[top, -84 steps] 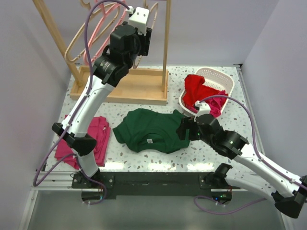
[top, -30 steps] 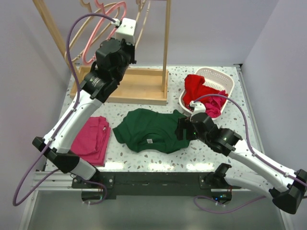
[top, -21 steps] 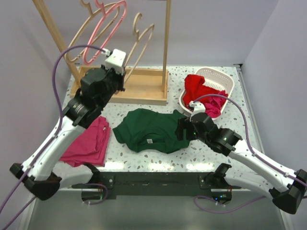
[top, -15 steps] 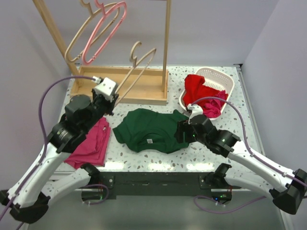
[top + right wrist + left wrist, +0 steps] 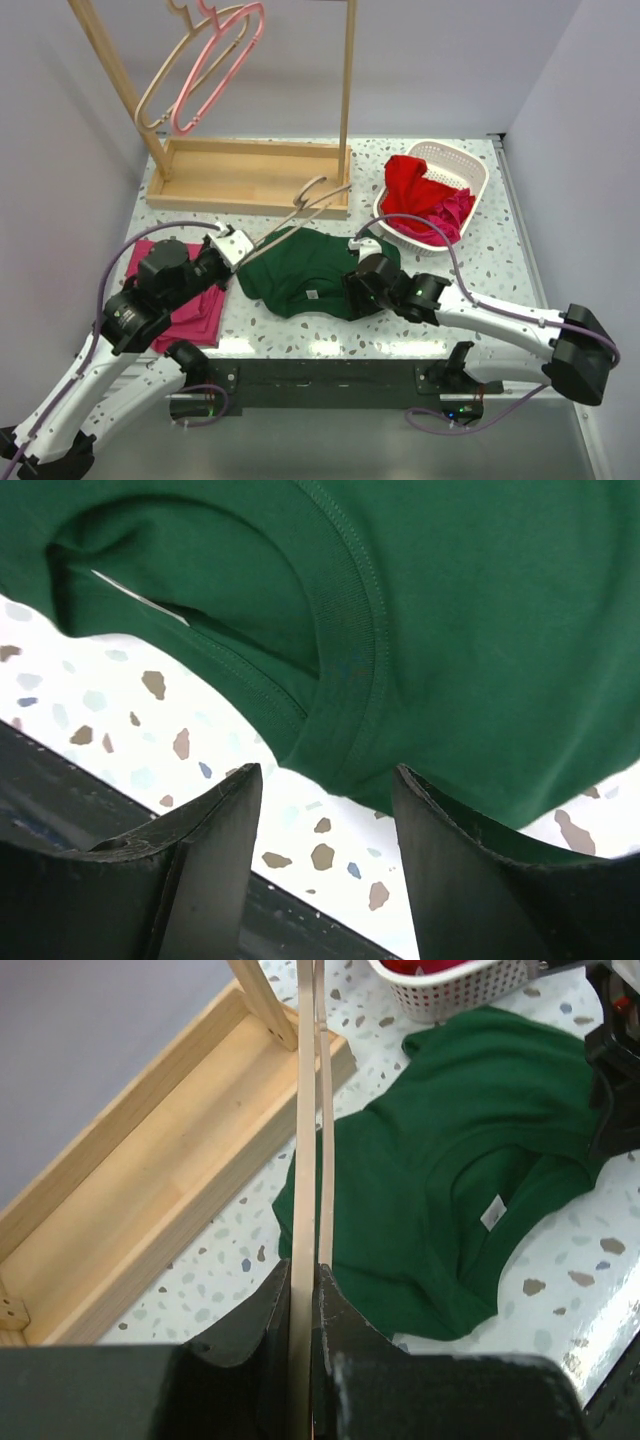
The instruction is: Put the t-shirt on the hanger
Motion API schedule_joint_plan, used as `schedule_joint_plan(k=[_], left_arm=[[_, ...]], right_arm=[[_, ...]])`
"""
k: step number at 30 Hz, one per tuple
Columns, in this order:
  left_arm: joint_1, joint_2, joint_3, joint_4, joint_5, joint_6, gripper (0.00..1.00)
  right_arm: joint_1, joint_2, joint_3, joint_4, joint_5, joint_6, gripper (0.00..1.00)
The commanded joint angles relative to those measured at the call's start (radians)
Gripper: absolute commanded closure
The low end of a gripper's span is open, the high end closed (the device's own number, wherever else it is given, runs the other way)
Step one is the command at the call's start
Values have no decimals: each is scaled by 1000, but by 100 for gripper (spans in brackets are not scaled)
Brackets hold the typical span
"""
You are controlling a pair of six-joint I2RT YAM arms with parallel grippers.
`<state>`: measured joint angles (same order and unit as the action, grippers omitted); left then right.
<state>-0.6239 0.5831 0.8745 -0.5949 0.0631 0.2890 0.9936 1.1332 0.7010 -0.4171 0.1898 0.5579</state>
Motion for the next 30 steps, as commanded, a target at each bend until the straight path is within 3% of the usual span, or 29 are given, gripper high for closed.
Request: schedule_joint_plan(k=[1,12,26,28,30], left_arm=[[0,-51,-15,-26,37,96,100],[-8,-129,112,-261,92,111,100],[-49,-233,100,-376,109,128,100],[-65,-229,92,-381,78,127,100],[-88,-226,90,-391,25,122,100]], right_arm=[[17,53,46,60,72,4,42],[23,135,51,107,103,-9,43],[22,149,95,18,241,16,85],[25,145,95,27,229,11,72],[25,146,94,43,194,5,66]])
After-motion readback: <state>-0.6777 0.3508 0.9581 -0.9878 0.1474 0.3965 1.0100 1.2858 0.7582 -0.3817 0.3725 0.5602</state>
